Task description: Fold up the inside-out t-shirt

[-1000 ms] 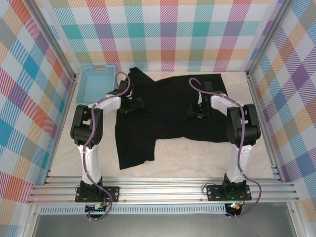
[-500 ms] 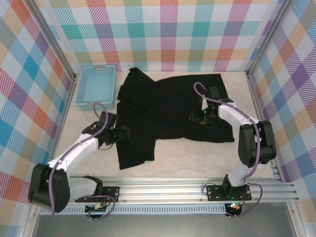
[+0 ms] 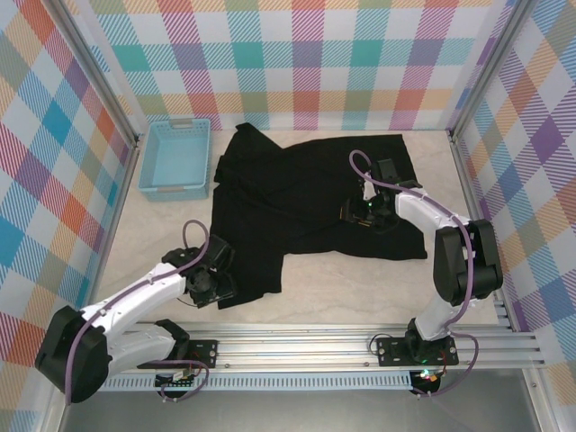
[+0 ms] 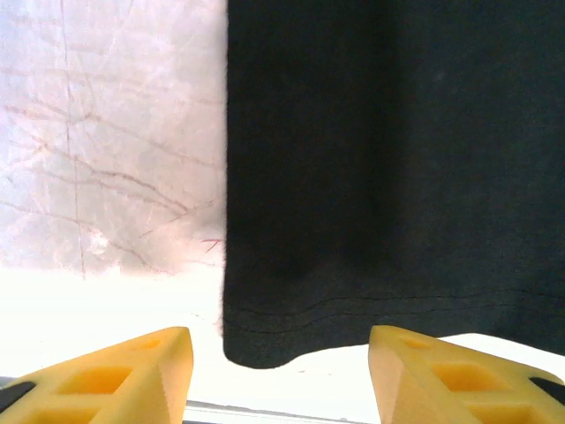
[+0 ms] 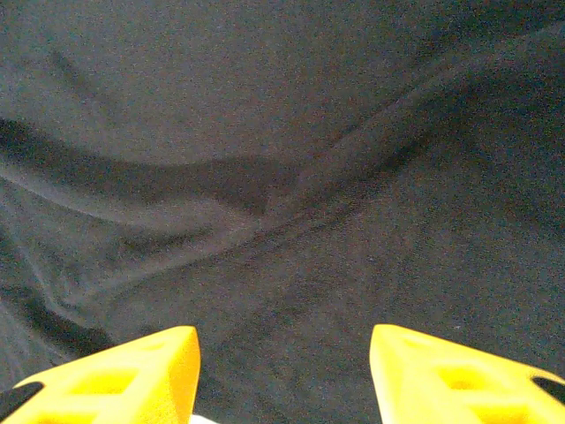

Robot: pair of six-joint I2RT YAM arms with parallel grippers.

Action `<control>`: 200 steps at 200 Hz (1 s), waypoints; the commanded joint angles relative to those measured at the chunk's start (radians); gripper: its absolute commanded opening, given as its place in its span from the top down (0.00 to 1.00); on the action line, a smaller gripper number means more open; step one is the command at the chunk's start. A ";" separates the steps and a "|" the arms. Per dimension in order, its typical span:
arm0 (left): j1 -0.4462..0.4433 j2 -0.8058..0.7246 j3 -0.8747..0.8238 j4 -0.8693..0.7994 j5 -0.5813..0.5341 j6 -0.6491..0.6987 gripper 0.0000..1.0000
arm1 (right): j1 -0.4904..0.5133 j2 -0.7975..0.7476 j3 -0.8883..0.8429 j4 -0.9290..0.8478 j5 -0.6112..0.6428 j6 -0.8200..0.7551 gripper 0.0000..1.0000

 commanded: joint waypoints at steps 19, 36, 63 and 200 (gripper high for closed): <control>-0.030 0.062 -0.028 0.020 0.005 -0.038 0.52 | 0.003 -0.035 -0.005 -0.001 -0.003 -0.024 0.46; -0.041 0.087 -0.029 0.026 0.002 -0.036 0.56 | 0.002 -0.040 -0.008 0.001 -0.002 -0.024 0.46; -0.055 0.104 -0.050 0.055 0.008 -0.043 0.59 | 0.002 -0.045 -0.011 -0.004 0.006 -0.027 0.46; -0.063 0.114 -0.037 0.083 -0.002 0.009 0.95 | -0.008 -0.119 -0.039 -0.112 0.146 -0.006 0.46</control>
